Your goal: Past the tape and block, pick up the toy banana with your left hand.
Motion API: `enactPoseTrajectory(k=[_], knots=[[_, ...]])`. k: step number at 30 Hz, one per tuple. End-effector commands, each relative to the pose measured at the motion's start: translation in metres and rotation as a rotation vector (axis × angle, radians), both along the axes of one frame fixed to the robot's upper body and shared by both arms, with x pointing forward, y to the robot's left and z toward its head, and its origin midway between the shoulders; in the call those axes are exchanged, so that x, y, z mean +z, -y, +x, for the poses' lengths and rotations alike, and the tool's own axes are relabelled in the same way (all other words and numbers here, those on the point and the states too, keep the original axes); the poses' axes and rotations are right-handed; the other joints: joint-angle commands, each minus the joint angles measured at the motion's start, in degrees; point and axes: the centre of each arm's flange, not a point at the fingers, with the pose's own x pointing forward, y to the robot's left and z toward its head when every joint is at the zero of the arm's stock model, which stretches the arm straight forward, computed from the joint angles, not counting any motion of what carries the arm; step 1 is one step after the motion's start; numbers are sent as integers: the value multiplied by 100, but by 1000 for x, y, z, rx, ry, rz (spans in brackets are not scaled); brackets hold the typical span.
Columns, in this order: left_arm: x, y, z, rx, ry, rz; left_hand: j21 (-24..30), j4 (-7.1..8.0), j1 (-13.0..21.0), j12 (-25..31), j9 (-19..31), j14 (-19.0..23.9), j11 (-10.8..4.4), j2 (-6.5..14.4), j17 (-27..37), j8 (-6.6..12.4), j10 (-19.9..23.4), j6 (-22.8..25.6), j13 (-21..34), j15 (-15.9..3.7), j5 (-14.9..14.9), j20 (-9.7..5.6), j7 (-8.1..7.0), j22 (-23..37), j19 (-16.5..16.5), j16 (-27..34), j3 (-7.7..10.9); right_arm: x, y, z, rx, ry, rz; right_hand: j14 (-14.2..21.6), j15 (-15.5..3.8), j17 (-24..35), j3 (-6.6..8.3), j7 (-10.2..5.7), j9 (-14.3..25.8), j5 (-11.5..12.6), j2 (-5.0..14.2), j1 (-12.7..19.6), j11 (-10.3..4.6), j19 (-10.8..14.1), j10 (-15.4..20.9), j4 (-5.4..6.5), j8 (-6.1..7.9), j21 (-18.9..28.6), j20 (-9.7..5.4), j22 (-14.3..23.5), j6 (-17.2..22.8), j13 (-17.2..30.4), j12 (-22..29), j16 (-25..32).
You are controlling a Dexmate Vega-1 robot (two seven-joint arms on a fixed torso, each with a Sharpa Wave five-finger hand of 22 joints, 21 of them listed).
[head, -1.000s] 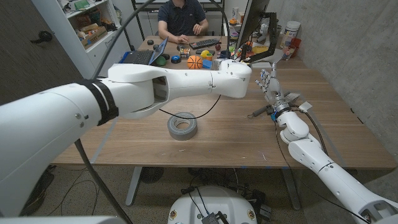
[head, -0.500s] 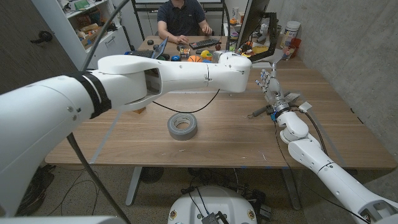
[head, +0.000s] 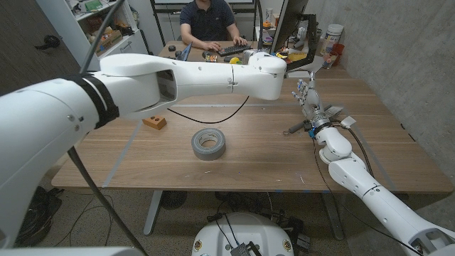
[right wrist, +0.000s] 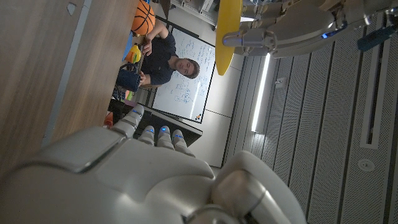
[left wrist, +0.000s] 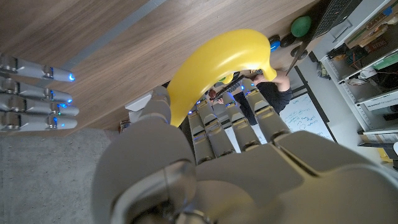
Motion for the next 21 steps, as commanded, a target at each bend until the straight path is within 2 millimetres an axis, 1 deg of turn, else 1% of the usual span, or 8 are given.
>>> enactPoseTrajectory(k=[1,3,7,10,21], knots=[[17,-1,-17,-37,47,-3,-3,45,-11,-8,45,26,-15,80,18,9,23,1402,11,16,31,27,-515,16,34,-1,77,0,0,0,-2,-1,2,-29,38,25,-44,-8,17,52,52,5,-11,-4,-2,8,41,40,47,18,13,9,27,30],[18,0,-19,-43,55,-1,-1,44,-13,-7,47,30,-16,78,18,15,31,1419,15,9,30,24,-532,16,40,0,81,0,1,0,-2,0,-2,-28,40,25,-44,-11,17,52,52,5,-12,-1,-1,8,40,41,45,18,12,9,27,31],[19,0,-22,-50,59,1,-6,45,-15,-12,63,17,-16,87,18,11,36,1401,28,29,31,40,-513,18,26,-4,101,0,1,-1,-1,-2,0,-30,43,25,-45,-13,17,52,53,6,-11,-1,-2,8,40,42,42,18,11,9,27,30],[19,1,-22,-48,56,3,-2,44,-19,-20,63,28,-17,82,18,3,37,1391,28,21,29,32,-538,18,37,1,108,-1,2,-1,-1,-2,0,-29,44,25,-46,-12,17,52,54,6,-11,-4,-1,8,41,40,44,18,13,9,28,30],[18,2,-22,0,56,-11,-1,44,-30,-30,67,31,-16,75,18,1,45,1407,42,15,28,29,-528,18,42,1,128,-1,2,-2,0,4,0,-32,52,25,-49,-14,17,52,56,9,-12,2,-1,8,41,43,49,18,12,9,28,30]])
